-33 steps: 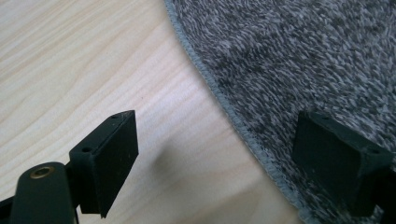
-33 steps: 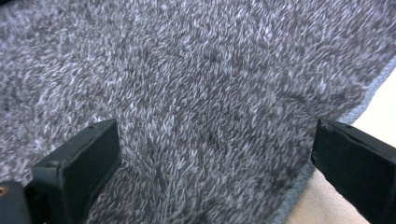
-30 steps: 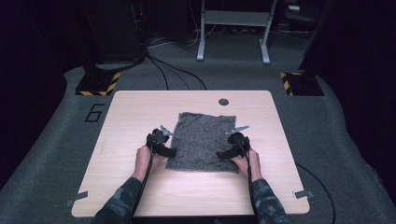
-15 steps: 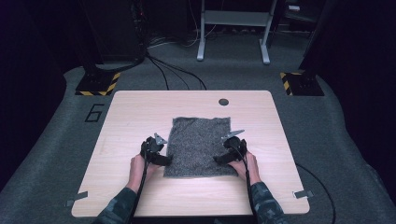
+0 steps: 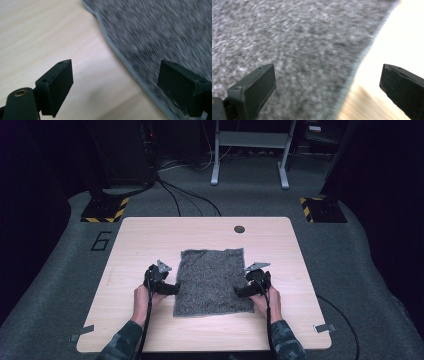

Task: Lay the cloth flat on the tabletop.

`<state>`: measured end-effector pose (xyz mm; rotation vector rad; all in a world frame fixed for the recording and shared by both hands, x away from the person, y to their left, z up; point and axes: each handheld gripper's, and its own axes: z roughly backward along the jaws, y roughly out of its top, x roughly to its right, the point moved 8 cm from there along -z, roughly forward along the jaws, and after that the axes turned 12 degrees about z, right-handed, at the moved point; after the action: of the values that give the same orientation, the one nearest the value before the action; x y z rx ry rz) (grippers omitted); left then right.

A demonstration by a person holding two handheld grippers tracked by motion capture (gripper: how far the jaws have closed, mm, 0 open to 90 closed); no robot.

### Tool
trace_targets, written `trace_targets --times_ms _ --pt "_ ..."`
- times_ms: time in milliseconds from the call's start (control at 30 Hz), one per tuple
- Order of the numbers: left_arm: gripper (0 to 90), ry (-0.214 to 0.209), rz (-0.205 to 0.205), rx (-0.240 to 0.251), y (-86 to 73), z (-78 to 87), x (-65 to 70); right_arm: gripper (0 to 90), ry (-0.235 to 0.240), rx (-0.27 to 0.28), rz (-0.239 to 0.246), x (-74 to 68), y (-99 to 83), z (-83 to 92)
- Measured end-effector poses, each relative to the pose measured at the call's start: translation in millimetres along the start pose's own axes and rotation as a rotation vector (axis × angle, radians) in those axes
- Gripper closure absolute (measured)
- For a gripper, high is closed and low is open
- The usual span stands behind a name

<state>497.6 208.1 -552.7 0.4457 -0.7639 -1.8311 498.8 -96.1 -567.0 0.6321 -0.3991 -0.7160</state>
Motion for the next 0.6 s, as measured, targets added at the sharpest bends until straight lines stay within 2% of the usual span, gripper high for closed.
trace_targets --times_ms 133,167,200,300,533,600 --pt "12.8 0.008 0.072 0.008 24.5 -14.4 -14.2 0.3 -0.018 -0.015 -0.006 2.3 -5.5 2.6" --pt "12.8 0.017 0.098 0.007 34.3 -24.4 -20.1 0.2 -0.015 -0.018 -0.005 1.1 -6.7 3.4" --pt "12.8 0.017 0.098 0.007 34.3 -24.4 -20.1 0.2 -0.015 -0.018 -0.005 1.1 -6.7 3.4" --pt "13.0 0.058 0.141 0.009 49.4 -43.8 -29.1 0.3 -0.022 -0.019 -0.003 0.1 -10.7 5.6" --pt "13.2 0.106 0.140 -0.018 64.9 -67.2 -32.8 0.3 -0.026 -0.023 -0.018 -3.4 -17.3 7.1" --pt "13.1 0.113 0.135 -0.039 67.4 -73.2 -32.2 0.3 -0.031 -0.032 -0.020 -4.3 -20.5 7.0"
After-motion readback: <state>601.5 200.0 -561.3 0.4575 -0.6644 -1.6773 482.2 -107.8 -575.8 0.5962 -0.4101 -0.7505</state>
